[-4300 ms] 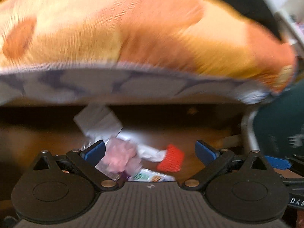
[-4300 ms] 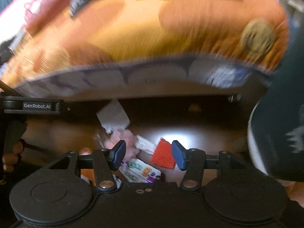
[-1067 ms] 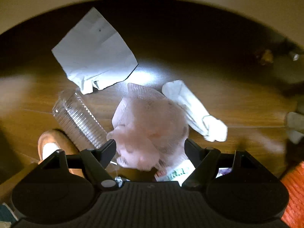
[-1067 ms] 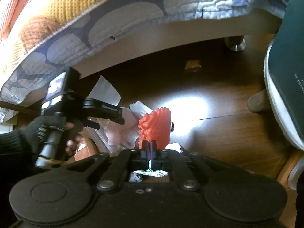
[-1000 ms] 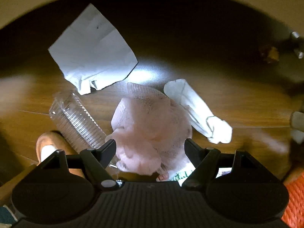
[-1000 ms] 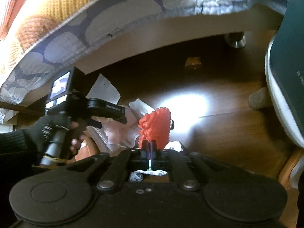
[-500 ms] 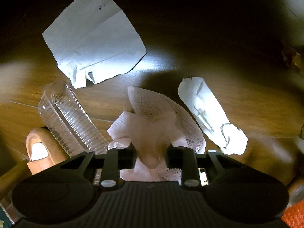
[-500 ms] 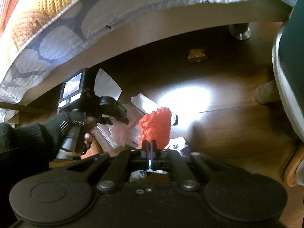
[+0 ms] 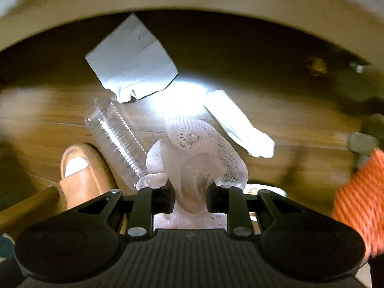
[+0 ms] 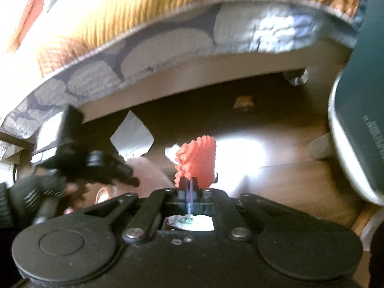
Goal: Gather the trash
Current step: 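Carry both items over the teal bin and open both grippers to drop them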
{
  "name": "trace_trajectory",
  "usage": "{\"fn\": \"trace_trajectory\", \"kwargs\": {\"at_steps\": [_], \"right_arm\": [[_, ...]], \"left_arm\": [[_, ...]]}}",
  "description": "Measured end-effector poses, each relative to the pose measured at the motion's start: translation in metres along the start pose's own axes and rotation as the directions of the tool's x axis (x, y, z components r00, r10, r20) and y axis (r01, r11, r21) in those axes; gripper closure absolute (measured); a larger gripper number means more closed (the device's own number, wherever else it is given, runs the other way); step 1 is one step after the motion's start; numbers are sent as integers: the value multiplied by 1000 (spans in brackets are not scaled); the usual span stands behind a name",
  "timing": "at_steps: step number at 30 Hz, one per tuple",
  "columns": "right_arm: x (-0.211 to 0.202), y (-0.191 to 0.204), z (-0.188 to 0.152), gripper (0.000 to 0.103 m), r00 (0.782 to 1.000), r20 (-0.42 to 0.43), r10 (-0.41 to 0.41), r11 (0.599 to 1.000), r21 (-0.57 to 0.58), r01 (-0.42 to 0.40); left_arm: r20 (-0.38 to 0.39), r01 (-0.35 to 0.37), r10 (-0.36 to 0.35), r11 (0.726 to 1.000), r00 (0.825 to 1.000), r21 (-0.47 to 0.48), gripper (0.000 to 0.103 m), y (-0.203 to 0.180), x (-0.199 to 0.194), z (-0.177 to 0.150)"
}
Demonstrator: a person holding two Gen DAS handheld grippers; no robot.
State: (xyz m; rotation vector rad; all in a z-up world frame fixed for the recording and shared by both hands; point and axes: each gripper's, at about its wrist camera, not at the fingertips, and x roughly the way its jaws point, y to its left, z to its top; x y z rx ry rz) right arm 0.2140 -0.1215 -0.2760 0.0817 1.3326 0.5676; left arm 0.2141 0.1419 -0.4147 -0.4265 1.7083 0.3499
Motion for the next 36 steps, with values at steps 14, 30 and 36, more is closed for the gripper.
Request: {"fn": "trace_trajectory", "kwargs": {"at_steps": [14, 30, 36], "right_arm": [[-158, 4, -27, 101, 952, 301, 47, 999, -18, -43], [-341, -63, -41, 101, 776, 630, -21, 999, 50, -13], [-356, -98, -33, 101, 739, 669, -85, 994, 111, 15]], "left_arm": [[298, 190, -218, 974, 929, 121, 80, -21, -183, -89], [513, 250, -502, 839, 696, 482, 80, -152, -381, -142], [516, 204, -547, 791, 659, 577, 80, -222, -417, -149]]}}
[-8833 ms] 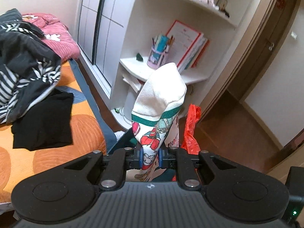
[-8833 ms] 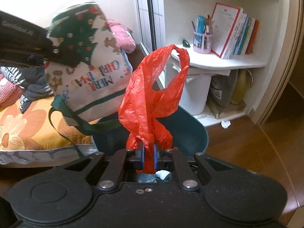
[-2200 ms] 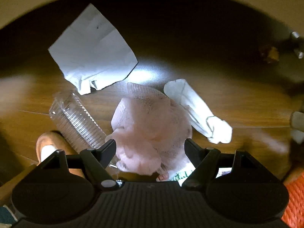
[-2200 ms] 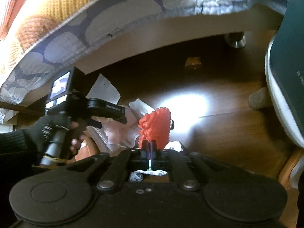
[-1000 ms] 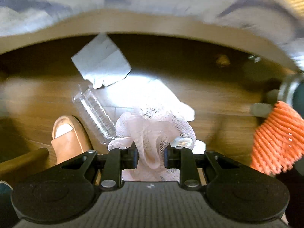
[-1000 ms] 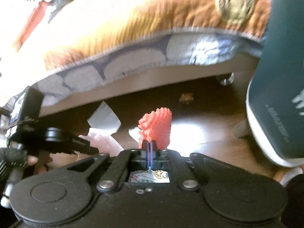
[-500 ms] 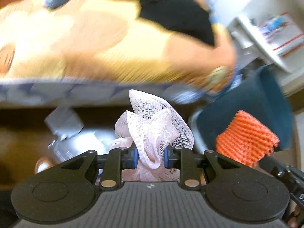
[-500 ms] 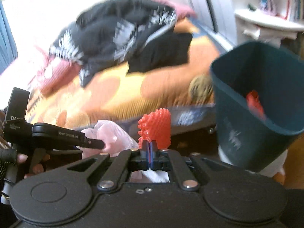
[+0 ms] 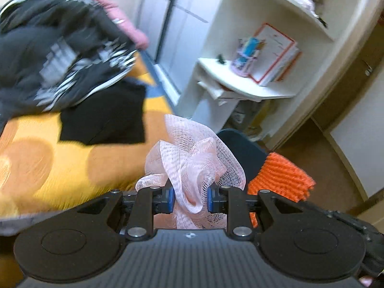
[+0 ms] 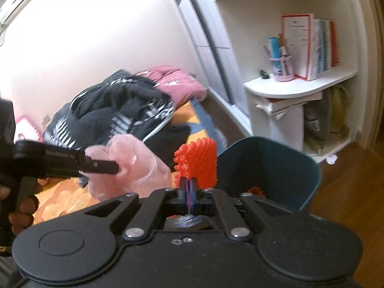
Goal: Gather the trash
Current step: 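Carry both items over the teal bin and open both grippers to drop them, then move both open grippers back down toward the trash under the bed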
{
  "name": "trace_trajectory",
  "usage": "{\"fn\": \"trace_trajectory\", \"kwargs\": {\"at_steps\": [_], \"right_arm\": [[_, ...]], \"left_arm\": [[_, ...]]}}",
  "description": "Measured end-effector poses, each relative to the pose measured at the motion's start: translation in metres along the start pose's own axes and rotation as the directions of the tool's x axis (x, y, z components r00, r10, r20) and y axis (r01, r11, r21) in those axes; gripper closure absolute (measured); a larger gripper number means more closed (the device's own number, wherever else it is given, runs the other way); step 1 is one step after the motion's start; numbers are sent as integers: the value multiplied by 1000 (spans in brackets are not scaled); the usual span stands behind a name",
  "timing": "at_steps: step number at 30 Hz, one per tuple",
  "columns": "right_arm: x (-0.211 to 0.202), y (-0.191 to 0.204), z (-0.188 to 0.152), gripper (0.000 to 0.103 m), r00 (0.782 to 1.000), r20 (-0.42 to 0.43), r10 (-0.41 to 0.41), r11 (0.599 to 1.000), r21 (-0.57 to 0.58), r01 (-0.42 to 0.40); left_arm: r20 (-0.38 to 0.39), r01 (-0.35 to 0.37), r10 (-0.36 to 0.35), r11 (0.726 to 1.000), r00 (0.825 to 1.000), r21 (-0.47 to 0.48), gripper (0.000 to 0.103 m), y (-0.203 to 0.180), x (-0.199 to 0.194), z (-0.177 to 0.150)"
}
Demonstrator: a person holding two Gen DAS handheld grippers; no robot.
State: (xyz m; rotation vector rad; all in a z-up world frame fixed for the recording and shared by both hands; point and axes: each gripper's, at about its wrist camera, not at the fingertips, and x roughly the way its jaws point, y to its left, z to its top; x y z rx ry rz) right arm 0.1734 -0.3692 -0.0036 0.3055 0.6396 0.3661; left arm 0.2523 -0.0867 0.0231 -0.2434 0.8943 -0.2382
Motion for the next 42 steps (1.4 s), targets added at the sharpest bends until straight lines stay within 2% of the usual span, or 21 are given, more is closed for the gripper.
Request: {"fn": "trace_trajectory", "kwargs": {"at_steps": [5, 12, 21, 24, 28, 32, 35, 36, 42], "right_arm": [[6, -30, -1, 101, 999, -12, -48, 998, 36, 48], [30, -65, -16, 101, 991, -85, -106, 990, 88, 113], [64, -89, -40, 100, 974, -195, -119, 978, 145, 149], [69, -92, -44, 96, 969, -212, -124, 974, 160, 160], [74, -95, -48, 89, 962, -234, -140, 968, 174, 183], [72, -97, -50, 86, 962, -235, -139, 965, 187, 185], [66, -93, -48, 78, 964, -222, -143, 965, 184, 186], [64, -92, -47, 74, 966, -217, -142, 966, 184, 184], [47, -79, -44, 71, 972, -197, -131, 972, 166, 165]], "left_arm": [[-40, 14, -12, 999, 999, 53, 80, -40, 33, 15], [-120, -7, 27, 987, 992, 163, 80, -75, 96, 19], [-245, -26, 90, 967, 965, 253, 80, -96, 167, 1], [-279, -24, 98, 966, 955, 259, 80, -97, 184, -5], [-307, -32, 114, 965, 945, 261, 78, -96, 196, -13], [-330, -24, 109, 968, 938, 251, 70, -92, 201, -19], [-324, -21, 100, 971, 941, 240, 47, -90, 197, -21], [-316, -21, 97, 971, 944, 236, 44, -90, 194, -21], [-283, -12, 76, 975, 956, 221, 44, -89, 170, -18]]}}
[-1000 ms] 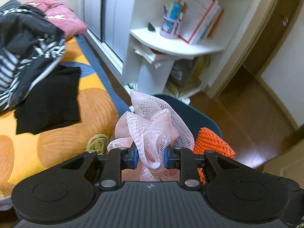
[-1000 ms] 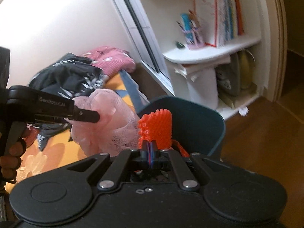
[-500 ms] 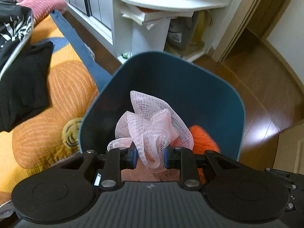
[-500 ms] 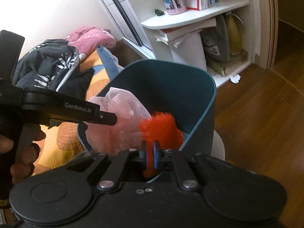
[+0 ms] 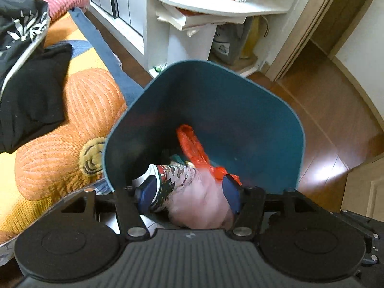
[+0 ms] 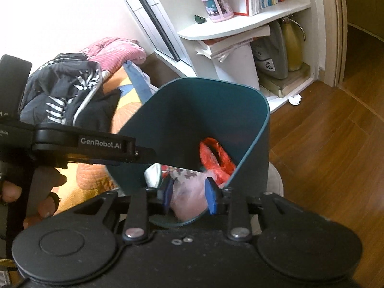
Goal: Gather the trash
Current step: 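Move both open grippers back down toward the trash under the bed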
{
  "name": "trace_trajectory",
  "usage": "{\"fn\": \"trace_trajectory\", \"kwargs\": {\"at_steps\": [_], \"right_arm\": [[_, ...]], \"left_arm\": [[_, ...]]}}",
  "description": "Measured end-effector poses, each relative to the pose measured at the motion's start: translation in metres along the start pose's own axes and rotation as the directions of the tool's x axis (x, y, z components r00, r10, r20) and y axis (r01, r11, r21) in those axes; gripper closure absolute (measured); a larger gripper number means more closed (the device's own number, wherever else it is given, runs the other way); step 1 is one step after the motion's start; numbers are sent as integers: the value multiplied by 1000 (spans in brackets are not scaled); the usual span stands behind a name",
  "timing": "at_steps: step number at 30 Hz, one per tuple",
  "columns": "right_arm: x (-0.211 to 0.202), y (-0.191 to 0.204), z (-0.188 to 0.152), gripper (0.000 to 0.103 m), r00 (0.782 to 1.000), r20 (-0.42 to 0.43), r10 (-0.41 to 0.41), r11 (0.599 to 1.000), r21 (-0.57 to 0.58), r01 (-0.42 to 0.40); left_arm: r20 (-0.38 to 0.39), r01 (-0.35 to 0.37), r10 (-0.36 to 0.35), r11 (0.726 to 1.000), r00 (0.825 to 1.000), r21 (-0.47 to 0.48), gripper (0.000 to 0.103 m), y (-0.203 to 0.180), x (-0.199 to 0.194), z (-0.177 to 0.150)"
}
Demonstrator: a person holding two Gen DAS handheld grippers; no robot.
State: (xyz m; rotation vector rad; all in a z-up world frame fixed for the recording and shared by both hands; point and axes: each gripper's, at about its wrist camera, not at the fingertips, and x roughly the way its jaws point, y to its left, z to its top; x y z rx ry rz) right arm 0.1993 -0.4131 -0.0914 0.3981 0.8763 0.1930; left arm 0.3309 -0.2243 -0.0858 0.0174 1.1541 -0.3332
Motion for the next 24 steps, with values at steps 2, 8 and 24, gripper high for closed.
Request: {"fn": "trace_trajectory", "kwargs": {"at_steps": [2, 8, 24], "right_arm": [[-8, 6, 0, 70, 1000, 6, 2, 1000, -19, -2], [-31, 30, 0, 68, 999, 14, 30, 997, -67, -29], [-73, 133, -24, 56, 985, -20, 173, 941, -294, -171]], "left_arm": [[16, 6, -6, 1000, 1000, 2, 44, 0, -12, -4], [82, 17, -18, 1000, 996, 17, 43, 5, -54, -22], [251, 41, -12, 993, 968, -110, 28, 82, -170, -100]]}}
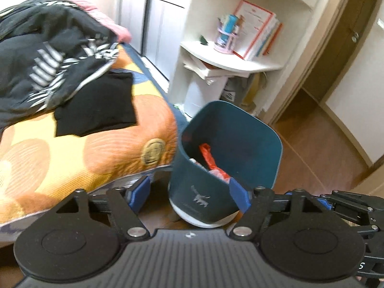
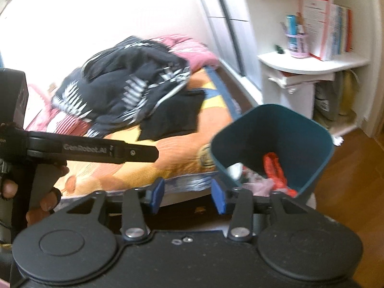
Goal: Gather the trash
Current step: 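Move both open grippers back down toward the trash under the bed, then grasp the white plastic bag with the left gripper while the right grasps the cookie-print wrapper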
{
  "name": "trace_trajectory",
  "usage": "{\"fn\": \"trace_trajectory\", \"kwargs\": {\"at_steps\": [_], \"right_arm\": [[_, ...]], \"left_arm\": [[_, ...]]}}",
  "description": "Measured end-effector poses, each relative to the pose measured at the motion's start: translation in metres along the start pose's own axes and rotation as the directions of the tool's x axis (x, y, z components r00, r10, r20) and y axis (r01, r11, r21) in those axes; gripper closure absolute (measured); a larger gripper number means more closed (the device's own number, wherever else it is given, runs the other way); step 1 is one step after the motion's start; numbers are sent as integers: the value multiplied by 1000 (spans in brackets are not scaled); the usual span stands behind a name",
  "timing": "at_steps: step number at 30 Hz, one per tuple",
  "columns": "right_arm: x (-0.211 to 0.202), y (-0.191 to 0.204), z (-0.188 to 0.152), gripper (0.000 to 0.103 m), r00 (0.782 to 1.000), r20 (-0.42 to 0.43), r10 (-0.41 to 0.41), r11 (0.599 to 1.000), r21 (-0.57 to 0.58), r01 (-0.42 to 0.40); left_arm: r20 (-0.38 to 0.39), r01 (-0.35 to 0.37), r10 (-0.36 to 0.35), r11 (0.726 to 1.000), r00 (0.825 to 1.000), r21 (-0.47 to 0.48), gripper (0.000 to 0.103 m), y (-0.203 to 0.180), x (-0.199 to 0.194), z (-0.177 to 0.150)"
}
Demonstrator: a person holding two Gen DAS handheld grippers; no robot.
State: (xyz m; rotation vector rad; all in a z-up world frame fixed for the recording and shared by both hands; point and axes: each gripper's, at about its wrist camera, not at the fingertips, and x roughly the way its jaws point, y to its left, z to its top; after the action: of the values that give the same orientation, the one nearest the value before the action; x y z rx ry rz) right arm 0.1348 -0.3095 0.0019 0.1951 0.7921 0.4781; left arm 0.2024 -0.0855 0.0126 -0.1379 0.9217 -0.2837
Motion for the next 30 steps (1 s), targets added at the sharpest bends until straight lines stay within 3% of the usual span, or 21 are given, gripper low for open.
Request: {"fn": "trace_trajectory", "kwargs": {"at_steps": [10, 16, 20, 23, 30], "right_arm": [[36, 54, -15, 50, 992, -77, 100, 990, -94, -107], [85, 76, -37, 49, 973, -190, 132, 981, -118, -156], [132, 84, -58, 49, 955, -273, 119, 971, -169, -170], [175, 86, -81, 49, 931, -353, 94, 955, -231, -184], [274, 74, -137, 49, 823, -568, 14, 943, -266, -199]], "left_arm": [[28, -88, 93, 983, 995, -160, 18, 90, -36, -40], [-14, -144, 145, 950, 989, -277, 9, 152, -19, -69], [-93, -188, 166, 920, 982, -345, 9, 190, 10, -92], [-173, -224, 168, 894, 970, -388, 9, 217, 45, -110], [-372, -342, 179, 831, 911, -438, 9, 264, 144, -148]]}}
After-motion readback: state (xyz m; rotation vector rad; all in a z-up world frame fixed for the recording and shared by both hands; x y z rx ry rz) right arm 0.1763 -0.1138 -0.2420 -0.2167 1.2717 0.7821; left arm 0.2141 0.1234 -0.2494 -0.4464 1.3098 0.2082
